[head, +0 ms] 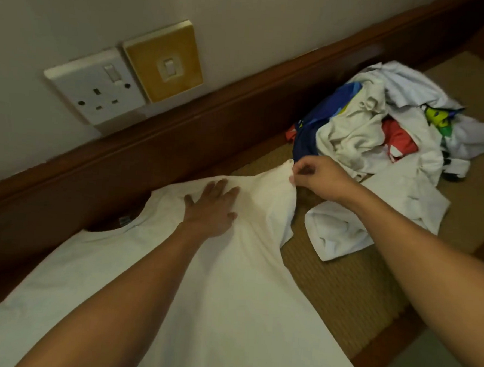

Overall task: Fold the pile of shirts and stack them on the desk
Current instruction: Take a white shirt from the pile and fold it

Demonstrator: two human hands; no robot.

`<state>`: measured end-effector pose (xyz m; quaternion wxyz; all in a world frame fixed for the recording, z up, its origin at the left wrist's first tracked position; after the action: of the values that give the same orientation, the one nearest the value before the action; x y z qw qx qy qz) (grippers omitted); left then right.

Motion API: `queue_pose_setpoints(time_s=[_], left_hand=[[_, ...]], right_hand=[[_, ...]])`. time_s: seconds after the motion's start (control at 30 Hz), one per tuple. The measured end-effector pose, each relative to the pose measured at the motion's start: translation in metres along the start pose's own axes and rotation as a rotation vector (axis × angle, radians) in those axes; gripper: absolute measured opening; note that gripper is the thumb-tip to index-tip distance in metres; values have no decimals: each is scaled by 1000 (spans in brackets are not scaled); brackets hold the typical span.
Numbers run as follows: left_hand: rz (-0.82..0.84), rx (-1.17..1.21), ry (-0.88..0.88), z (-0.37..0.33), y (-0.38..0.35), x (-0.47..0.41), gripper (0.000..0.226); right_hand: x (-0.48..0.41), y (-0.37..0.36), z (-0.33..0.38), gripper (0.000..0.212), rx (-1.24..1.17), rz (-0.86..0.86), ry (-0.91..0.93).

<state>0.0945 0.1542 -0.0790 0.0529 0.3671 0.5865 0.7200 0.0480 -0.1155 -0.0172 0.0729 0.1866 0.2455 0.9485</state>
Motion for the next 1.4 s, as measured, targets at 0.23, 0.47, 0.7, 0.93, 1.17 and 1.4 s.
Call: queue_pose_setpoints(time_s=[0.23,0.47,0.7,0.93,1.17,1.4], left_hand=[[-316,27,14,-21,22,-21,32],[-164,-62,-116,-60,17,-47,53],[-261,-82,-84,-75,22,-64,56],[-292,-66,32,-80,21,-64,62],[-406,162,145,-56,-4,-26,51],[-499,109,143,-11,-53,59,46]], right_hand=[[88,-63,-53,24,345,-258,-107],[109,-104,-72,11,127,-378,-38],[123,-70,-62,10,-266,-484,-206],[139,-66,-81,8,128,-419,-212],[66,-64,-45,22,274,-499,-90],[10,-53,-40,23,444,-349,-98]])
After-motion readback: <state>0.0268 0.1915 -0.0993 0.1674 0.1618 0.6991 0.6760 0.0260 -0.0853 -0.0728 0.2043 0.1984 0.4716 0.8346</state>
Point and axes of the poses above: each hand's wrist, its own x-axis away from the middle knuckle, its own y-axis out of the back of the hand, z = x × y, the point moved 1 cm from there along -x, towards the middle knuckle, and after that the axes turned 13 degrees about -x, right-handed, at the moved point
